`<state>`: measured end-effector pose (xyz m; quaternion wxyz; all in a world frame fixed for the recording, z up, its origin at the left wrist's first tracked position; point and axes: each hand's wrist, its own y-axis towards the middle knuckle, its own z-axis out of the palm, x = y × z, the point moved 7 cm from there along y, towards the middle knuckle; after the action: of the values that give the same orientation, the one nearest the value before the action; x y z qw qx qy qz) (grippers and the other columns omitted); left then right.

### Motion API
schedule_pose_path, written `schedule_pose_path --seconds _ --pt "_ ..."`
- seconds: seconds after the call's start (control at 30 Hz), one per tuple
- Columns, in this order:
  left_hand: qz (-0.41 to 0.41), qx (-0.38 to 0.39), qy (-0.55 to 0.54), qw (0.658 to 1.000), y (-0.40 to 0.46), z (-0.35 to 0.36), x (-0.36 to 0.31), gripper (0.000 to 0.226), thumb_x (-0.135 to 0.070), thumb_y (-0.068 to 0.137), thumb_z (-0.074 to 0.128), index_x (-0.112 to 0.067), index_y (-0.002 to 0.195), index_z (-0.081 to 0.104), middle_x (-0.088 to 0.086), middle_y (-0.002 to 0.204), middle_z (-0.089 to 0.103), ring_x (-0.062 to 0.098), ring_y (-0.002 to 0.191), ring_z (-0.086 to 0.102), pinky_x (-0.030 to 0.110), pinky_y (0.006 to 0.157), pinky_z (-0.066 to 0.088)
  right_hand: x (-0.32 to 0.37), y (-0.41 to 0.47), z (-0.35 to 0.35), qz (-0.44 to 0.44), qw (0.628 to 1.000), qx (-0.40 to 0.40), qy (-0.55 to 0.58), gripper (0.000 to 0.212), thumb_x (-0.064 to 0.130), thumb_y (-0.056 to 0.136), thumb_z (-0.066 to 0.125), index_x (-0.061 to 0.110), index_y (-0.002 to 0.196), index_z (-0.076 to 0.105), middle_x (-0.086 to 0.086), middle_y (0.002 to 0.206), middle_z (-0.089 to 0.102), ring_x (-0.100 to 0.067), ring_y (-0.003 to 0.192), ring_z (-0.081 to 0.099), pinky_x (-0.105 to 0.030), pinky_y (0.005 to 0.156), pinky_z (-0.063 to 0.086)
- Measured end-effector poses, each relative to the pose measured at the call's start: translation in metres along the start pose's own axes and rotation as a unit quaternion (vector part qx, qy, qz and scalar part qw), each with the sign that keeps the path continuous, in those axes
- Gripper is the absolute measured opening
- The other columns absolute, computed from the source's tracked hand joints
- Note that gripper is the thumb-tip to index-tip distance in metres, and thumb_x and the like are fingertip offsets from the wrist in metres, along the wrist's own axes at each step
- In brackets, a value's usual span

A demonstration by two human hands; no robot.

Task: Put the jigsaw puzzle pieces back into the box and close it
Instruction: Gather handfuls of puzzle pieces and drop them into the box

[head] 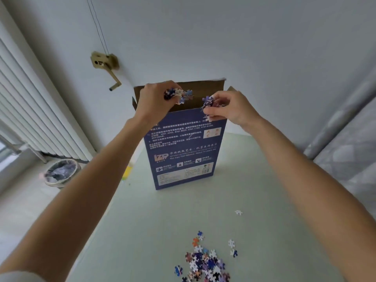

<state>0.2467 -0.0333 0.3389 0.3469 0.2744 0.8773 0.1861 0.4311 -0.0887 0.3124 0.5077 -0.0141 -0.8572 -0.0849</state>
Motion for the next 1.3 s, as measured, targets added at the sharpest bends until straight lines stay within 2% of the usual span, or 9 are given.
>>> schedule_pose_path --seconds 0.13,0.23,0.33,0.4,0.6,0.7,0.83,1.07,1.3 --pt "-0.05 0.051 0.048 0.996 0.022 0.02 0.03 0.024 -0.023 0.083 0.068 -0.019 0.107 0.068 0.007 0.103 0.07 0.022 0.093 0.063 0.023 0.075 0.045 0.016 0.047 0.004 -0.019 0.999 -0.019 -0.026 0.018 0.013 0.074 0.077 0.01 0.088 0.065 -0.008 0.092 0.067 -0.019 0.079 0.067 -0.029 0.072 0.058" --pt "-0.057 0.091 0.064 0.992 0.022 0.034 0.042 0.026 -0.032 0.082 0.068 -0.022 0.107 0.066 0.002 0.105 0.068 0.022 0.096 0.061 0.025 0.074 0.042 0.015 0.067 0.02 -0.025 0.996 -0.003 -0.08 0.021 0.012 0.076 0.076 0.004 0.091 0.065 -0.011 0.085 0.067 -0.021 0.073 0.069 -0.036 0.073 0.058" --pt "-0.051 0.105 0.071 0.991 0.017 0.038 0.046 0.027 -0.04 0.081 0.067 -0.028 0.105 0.065 -0.004 0.103 0.067 0.018 0.093 0.06 0.027 0.075 0.046 0.018 0.075 0.029 -0.058 0.975 -0.017 -0.212 0.026 0.024 0.076 0.075 0.008 0.096 0.068 -0.008 0.094 0.068 -0.015 0.081 0.064 -0.024 0.069 0.049" --pt "-0.047 0.108 0.067 0.991 0.015 0.037 0.046 0.026 -0.042 0.082 0.065 -0.029 0.105 0.065 -0.009 0.097 0.066 0.012 0.087 0.058 0.026 0.073 0.046 0.02 0.077 0.034 -0.072 0.959 -0.022 -0.273 0.03 0.028 0.079 0.072 0.006 0.099 0.068 -0.008 0.1 0.067 -0.019 0.09 0.059 -0.025 0.07 0.041" --pt "0.001 0.12 0.055 0.991 0.006 0.035 0.035 0.018 -0.041 0.082 0.067 -0.03 0.096 0.069 -0.012 0.088 0.069 0.007 0.079 0.061 0.028 0.069 0.052 0.015 0.075 0.047 -0.089 0.937 -0.001 -0.338 0.032 0.037 0.083 0.066 0.011 0.102 0.069 -0.006 0.106 0.067 -0.021 0.094 0.06 -0.026 0.072 0.04" --pt "0.017 0.115 0.057 0.992 0.0 0.035 0.032 0.01 -0.034 0.082 0.068 -0.032 0.092 0.07 -0.012 0.084 0.069 0.005 0.076 0.061 0.027 0.068 0.052 0.016 0.069 0.048 -0.104 0.931 -0.003 -0.349 0.028 0.041 0.087 0.061 0.018 0.101 0.069 -0.003 0.105 0.066 -0.022 0.096 0.059 -0.028 0.071 0.039" --pt "0.04 0.089 0.054 0.994 -0.004 0.034 0.029 0.011 -0.024 0.083 0.067 -0.029 0.092 0.072 -0.01 0.085 0.07 0.006 0.075 0.063 0.031 0.071 0.055 0.017 0.06 0.048 -0.14 0.923 0.006 -0.358 0.021 0.031 0.092 0.056 0.018 0.102 0.07 -0.003 0.105 0.068 -0.02 0.091 0.061 -0.028 0.068 0.042" --pt "0.078 0.067 0.073 0.992 -0.01 0.034 0.024 0.018 -0.021 0.087 0.064 -0.022 0.104 0.069 -0.005 0.093 0.07 0.009 0.078 0.064 0.031 0.071 0.056 0.019 0.049 0.049 -0.174 0.91 -0.021 -0.375 0.026 0.027 0.094 0.053 0.02 0.117 0.063 -0.004 0.114 0.067 -0.02 0.101 0.062 -0.029 0.079 0.046" --pt "0.104 0.009 0.092 0.99 -0.013 0.024 0.018 0.017 -0.023 0.089 0.06 -0.021 0.103 0.069 -0.005 0.091 0.071 0.011 0.082 0.064 0.027 0.072 0.052 0.027 0.023 0.04 -0.244 0.918 -0.089 -0.298 0.021 0.019 0.091 0.057 0.015 0.109 0.067 -0.002 0.101 0.071 -0.016 0.089 0.066 -0.032 0.074 0.055"
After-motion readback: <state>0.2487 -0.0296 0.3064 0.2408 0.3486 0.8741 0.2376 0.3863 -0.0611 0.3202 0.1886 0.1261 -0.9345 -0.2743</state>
